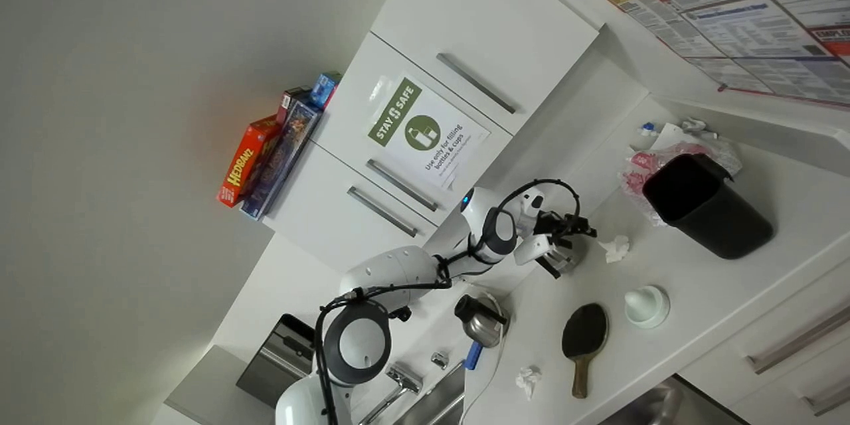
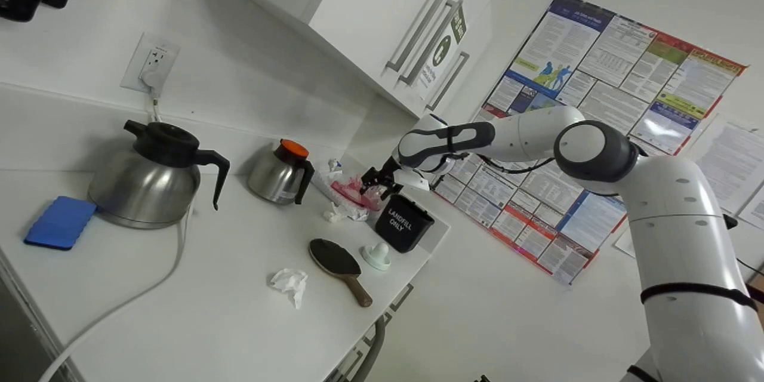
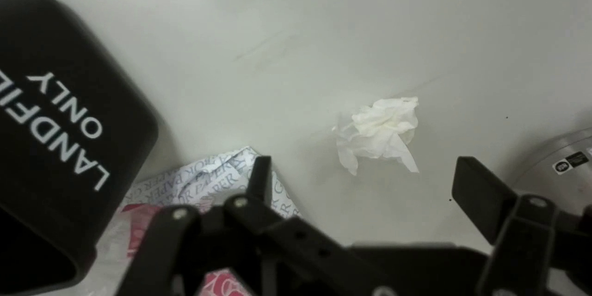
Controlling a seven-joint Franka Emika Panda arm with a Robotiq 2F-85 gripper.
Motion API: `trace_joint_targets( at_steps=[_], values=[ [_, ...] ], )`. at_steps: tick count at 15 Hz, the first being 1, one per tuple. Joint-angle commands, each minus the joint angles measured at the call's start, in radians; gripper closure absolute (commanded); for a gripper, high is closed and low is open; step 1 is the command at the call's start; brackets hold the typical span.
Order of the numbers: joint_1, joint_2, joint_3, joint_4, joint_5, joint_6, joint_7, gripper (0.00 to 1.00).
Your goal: Put the paper inside the black bin
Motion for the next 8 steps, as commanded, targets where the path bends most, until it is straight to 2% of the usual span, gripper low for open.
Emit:
trace_joint_targets(
  at_steps=[1, 8],
  values=[
    [0.006, 0.135, 0.003, 0.175, -0.018, -0.019, -0.018, 0.00],
    [0.013, 0.318, 0.010, 0.385, -0.013, -0.037, -0.027, 0.00]
  ],
)
